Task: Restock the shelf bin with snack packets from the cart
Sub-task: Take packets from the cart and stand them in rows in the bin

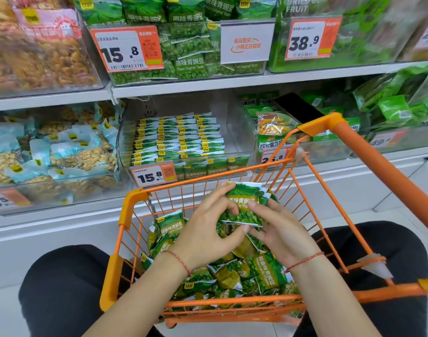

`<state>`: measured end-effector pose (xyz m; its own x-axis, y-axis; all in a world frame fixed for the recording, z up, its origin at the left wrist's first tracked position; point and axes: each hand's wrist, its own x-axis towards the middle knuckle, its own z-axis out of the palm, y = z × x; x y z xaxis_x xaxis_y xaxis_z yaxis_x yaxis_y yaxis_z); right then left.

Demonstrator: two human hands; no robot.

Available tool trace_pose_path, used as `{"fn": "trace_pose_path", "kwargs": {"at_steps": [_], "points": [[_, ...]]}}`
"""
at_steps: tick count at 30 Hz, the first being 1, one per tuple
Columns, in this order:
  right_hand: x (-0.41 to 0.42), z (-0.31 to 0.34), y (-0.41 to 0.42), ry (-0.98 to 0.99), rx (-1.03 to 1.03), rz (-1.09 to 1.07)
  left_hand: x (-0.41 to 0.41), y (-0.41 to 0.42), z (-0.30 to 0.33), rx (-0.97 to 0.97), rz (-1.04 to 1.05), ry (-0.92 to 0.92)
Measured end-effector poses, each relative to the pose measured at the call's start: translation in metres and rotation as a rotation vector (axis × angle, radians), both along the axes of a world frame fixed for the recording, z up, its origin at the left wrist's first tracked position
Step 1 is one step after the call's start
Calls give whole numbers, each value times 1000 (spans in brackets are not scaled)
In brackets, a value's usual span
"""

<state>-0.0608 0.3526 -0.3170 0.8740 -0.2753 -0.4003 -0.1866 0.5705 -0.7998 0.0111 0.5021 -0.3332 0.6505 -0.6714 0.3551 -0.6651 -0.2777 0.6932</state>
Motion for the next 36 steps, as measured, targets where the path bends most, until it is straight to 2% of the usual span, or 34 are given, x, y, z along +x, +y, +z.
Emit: {"fn": "trace_pose_path", "kwargs": {"at_steps": [2, 4, 7, 9, 15, 17, 20, 23, 26, 28, 34, 35, 36], "points": [[0, -1, 0, 23, -45, -18, -1, -1, 3, -53, 2, 145], [0, -1, 0, 27, -73, -38, -1, -5, 12, -110, 73, 399], [0, 0, 3, 16, -168, -17, 8, -15, 11, 25, 84, 781], [0, 3, 6, 26, -239, 9, 12, -18, 6, 10, 54, 883], [13, 15, 10, 66, -427, 91, 16, -21, 9, -120, 53, 979], [27, 28, 10, 62, -554, 144, 27, -22, 15, -172, 60, 1030], [49, 52, -5, 52, -740, 294, 45, -22, 37, -240, 25, 1007], [68, 77, -24, 46, -723, 442, 77, -17, 55, -322, -65, 997], [85, 92, -28, 53, -649, 586, 98, -12, 70, -155, -255, 969], [102, 94, -27, 92, -736, 621, 110, -11, 70, -77, -302, 959], [146, 106, -45, 228, -875, 755, 137, -19, 63, -101, -168, 959], [153, 105, -51, 236, -895, 693, 142, -21, 62, -101, -144, 957], [161, 100, -57, 205, -927, 544, 147, -23, 61, -102, -117, 945]]}}
